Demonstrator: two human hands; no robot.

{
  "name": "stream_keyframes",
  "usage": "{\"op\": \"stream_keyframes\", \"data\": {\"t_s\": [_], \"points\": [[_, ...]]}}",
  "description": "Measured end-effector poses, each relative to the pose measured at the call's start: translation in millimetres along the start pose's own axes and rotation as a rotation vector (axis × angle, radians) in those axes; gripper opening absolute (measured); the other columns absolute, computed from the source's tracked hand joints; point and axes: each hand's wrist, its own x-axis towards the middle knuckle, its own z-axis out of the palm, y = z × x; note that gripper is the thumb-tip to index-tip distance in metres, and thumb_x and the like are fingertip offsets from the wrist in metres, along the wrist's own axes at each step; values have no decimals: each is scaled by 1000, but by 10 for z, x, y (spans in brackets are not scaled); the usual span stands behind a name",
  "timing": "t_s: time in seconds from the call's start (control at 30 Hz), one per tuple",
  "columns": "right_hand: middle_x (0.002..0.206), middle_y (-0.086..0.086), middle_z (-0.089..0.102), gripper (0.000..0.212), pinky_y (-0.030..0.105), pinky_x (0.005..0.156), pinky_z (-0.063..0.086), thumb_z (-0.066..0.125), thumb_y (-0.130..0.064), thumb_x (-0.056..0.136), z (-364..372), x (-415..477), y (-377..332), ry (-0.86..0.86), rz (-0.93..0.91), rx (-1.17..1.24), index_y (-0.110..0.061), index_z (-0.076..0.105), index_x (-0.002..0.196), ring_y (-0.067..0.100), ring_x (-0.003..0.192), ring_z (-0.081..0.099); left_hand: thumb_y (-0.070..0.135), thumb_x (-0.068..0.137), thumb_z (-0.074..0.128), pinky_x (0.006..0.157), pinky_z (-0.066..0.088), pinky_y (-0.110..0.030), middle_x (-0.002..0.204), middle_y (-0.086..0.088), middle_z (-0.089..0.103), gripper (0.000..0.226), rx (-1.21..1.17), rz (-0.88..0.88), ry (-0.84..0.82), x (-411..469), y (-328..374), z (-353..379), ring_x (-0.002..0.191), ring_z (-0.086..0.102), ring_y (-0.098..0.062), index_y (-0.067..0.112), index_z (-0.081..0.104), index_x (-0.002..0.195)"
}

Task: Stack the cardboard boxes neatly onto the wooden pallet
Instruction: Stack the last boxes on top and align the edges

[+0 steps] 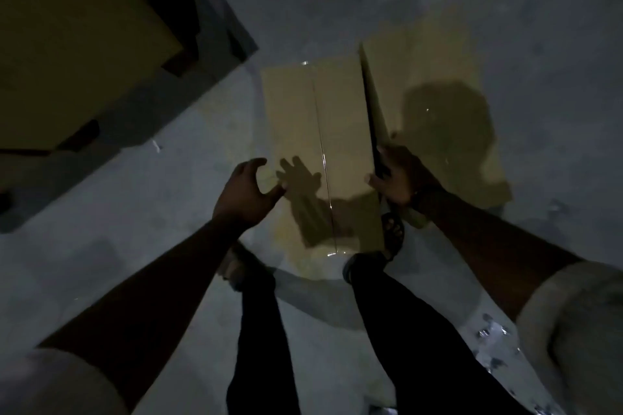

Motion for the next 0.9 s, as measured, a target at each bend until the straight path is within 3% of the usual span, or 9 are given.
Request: {"op": "stream_keyframes", "data": {"t_s": [0.1,0.2,0.27,0.33,0.43,0.57,0.73,0.83,0.9], "points": [[165,7,18,85,39,121,26,60,-60,90,347,703,202,25,46,106,-25,22,158,29,149,23,64,84,68,108,41,-49,167,-8,7,87,-37,-16,-24,637,-228,522,142,37,-42,36,28,155],[167,0,9,82,40,122,23,65,-56,88,693,1164,305,139,26,180,-34,25,156,24,152,13,46,81,81,114,35,-48,167,-8,-17,98,-266,-71,-4,1068,-461,924,151,16,-42,47,19,157],[167,-4,1,81,43,121,25,66,-56,86,871,1253,333,217,-35,204,-39,26,155,22,153,10,48,79,83,117,36,-50,167,-9,-2,95,-423,-77,7,1202,-539,1093,151,17,-40,55,22,152],[166,-8,-2,83,46,119,32,64,-64,82,990,1232,322,271,-77,183,-42,26,154,25,152,11,63,72,83,112,43,-52,162,-10,22,95,-500,-54,-34,1222,-566,1156,142,39,-40,64,25,146],[167,1,3,85,52,110,43,58,-73,77,926,1036,229,368,-142,92,-35,36,150,32,152,16,60,75,79,110,45,-50,154,-7,35,96,-479,5,-83,1050,-453,1044,133,50,-33,50,25,154],[163,11,21,75,53,106,44,60,-69,82,544,501,-263,483,-263,-25,-24,51,142,35,146,30,51,84,77,111,44,-51,156,2,25,93,-419,93,-36,481,-230,493,143,34,-28,33,25,159],[166,-1,17,65,56,114,30,60,-65,84,-172,-566,-1632,495,-234,-137,-32,53,141,32,148,24,66,79,73,113,39,-57,168,0,4,95,-400,26,162,-629,-46,-621,150,25,-36,44,23,156],[159,5,36,60,52,101,44,65,-60,81,-592,-1179,-2511,604,-352,-154,-26,65,130,37,134,45,80,73,65,114,32,-63,169,-3,3,99,-328,-42,288,-1423,-20,-1416,149,21,-44,54,16,155],[158,1,37,60,50,97,46,62,-64,80,-807,-1519,-3100,635,-426,-173,-29,65,129,36,127,51,78,74,67,116,30,-60,168,-5,9,97,-356,-50,384,-1913,-62,-1944,148,21,-44,56,16,154]]}}
